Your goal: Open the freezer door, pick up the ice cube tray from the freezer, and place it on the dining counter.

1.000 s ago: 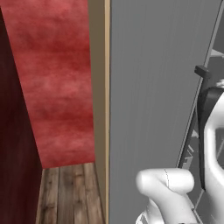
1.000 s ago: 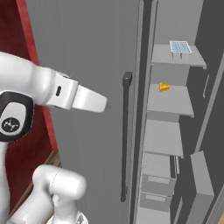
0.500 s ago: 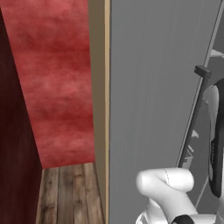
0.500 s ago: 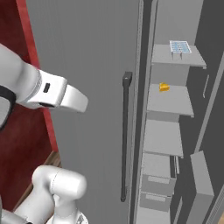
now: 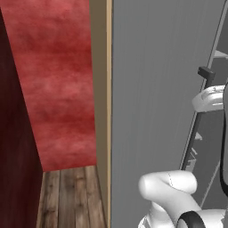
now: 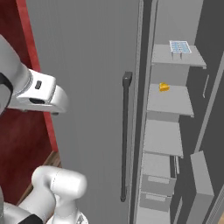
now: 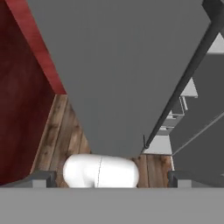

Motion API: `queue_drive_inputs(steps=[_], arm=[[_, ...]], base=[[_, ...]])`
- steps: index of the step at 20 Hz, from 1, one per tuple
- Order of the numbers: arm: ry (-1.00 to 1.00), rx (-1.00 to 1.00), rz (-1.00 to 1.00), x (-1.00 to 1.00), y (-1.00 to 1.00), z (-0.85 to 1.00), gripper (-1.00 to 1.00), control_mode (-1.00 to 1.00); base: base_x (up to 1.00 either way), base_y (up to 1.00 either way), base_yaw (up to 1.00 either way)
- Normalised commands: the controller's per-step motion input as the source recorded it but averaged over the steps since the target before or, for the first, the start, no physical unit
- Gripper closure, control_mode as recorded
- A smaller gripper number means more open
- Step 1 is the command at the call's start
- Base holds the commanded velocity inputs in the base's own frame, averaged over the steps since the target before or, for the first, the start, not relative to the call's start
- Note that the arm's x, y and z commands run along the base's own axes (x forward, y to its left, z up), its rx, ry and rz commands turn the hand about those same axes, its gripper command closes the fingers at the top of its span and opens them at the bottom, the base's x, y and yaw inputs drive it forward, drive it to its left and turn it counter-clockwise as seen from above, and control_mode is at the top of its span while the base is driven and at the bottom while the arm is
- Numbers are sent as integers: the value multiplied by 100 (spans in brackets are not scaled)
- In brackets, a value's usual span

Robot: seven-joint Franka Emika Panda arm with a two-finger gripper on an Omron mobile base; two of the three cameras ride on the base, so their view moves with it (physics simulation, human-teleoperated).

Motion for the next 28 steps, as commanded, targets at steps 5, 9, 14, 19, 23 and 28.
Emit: queue_drive_inputs(steps=[5,9,14,19,23,28], arm=[[0,0,4,1,20,-32,-100,-100],[-4,0,-7,0,1,-23,-100,-100],[-1,1,-16,0,0,-3,-100,-100],[0,3,-14,0,0,-5,-100,-100],[0,1,-6,0,0,-3,-100,-100],[0,0,0,0,4,0,-100,-100]], base=[[0,0,0],[0,0,0],[0,0,0],[0,0,0],[0,0,0],[0,0,0]])
